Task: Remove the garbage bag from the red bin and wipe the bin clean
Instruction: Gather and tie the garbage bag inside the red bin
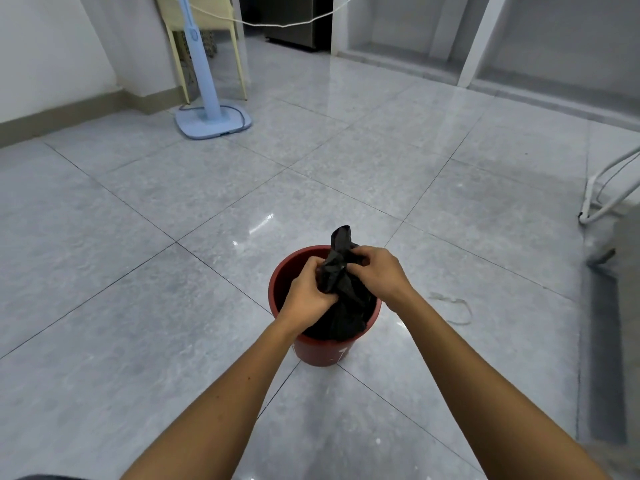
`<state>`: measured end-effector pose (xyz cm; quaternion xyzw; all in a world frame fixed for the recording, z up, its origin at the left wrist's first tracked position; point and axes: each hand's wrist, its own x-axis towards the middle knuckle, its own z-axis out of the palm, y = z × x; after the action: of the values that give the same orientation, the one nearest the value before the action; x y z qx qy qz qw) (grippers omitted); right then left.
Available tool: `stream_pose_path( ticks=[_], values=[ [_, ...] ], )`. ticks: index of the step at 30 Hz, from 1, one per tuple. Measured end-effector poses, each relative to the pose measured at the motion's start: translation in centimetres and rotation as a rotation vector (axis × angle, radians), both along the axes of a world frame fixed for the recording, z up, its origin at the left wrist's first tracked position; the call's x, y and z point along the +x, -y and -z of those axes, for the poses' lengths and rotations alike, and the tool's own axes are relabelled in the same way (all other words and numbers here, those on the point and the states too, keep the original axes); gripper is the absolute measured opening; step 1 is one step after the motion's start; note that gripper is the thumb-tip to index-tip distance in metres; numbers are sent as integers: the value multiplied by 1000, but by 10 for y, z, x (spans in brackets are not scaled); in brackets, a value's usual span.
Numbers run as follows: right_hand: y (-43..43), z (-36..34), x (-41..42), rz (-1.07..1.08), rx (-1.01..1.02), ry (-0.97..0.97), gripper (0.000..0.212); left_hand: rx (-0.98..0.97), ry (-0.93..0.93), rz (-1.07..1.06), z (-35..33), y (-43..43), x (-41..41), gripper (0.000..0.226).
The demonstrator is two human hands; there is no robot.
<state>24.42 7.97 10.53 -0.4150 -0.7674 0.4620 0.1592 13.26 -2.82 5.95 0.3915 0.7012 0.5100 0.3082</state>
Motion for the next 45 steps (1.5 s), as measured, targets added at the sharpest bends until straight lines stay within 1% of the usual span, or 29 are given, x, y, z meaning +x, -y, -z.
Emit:
stream_pose_path(
  ticks=[2,4,6,8,9,11,12,13,14,16,19,20,21,23,24,25,27,30,33,34,36,37,38,39,40,41,42,43,45],
  values=[
    [-5,0,1,-27,34,40,32,-8,92,70,3,6,-4,43],
    [-7,0,3,-61,20,57,32,4,110,30,4,9,-9,41],
    [-6,0,6,-153,-30,30,31,3,31,-83,1,7,-13,39],
    [-1,-1,10,-274,-141,-32,27,-19,-57,-164,-5,-1,-12,38],
    [1,-3,10,-331,-146,-31,28,-27,-100,-193,-7,-5,-11,37],
    [-1,-1,10,-397,12,53,42,-12,-156,-220,-7,-14,-8,38],
    [-3,3,9,-407,132,112,51,-1,-169,-217,-7,-17,-8,40],
    [-5,7,6,-387,222,156,52,-2,-178,-214,-6,-20,-7,41],
    [-7,9,3,-337,267,161,45,-9,-192,-212,-5,-22,-7,42],
    [-10,14,-2,-243,246,117,26,13,-251,-209,-5,-22,-8,38],
    [-16,13,-11,-196,148,110,26,129,-408,-129,-2,-9,-8,25],
    [-20,13,-13,-199,120,125,26,164,-493,-44,1,-2,-9,31],
    [-24,14,-15,-210,94,139,23,171,-571,69,3,4,-11,47],
    [-28,15,-17,-229,12,138,14,95,-780,261,8,12,-20,85],
    [-30,15,-18,-235,-39,121,20,35,-909,303,9,11,-25,95],
    [-31,16,-17,-245,-80,100,24,-29,-1002,319,9,7,-28,97],
    [-32,18,-15,-277,-136,85,19,-126,-1034,351,5,-4,-27,85],
    [-33,16,-6,-224,-220,93,20,-153,-1019,369,4,-22,-28,48],
    [-38,17,3,-201,2,163,23,-189,-1088,296,3,-27,-32,15],
    [-39,15,7,-237,52,147,38,-215,-1087,279,4,-28,-34,8],
    [-41,8,12,-411,65,82,73,-276,-1042,266,7,-32,-36,13],
    [-41,4,11,-535,134,130,80,-302,-980,287,8,-34,-37,16],
    [-40,4,9,-634,250,222,79,-328,-881,319,7,-35,-38,18],
    [-40,7,5,-662,345,302,70,-344,-738,349,5,-34,-39,19],
    [-40,11,2,-625,386,360,58,-348,-563,364,4,-33,-40,21],
    [-39,15,-1,-549,371,367,45,-335,-409,351,3,-31,-41,24],
    [-37,20,-4,-467,335,342,33,-298,-308,292,2,-28,-39,28],
    [-36,25,-7,-398,291,303,24,-225,-247,166,4,-24,-36,32],
    [-32,33,-10,-276,204,233,14,-42,-234,-228,13,-12,-22,32]
  ],
)
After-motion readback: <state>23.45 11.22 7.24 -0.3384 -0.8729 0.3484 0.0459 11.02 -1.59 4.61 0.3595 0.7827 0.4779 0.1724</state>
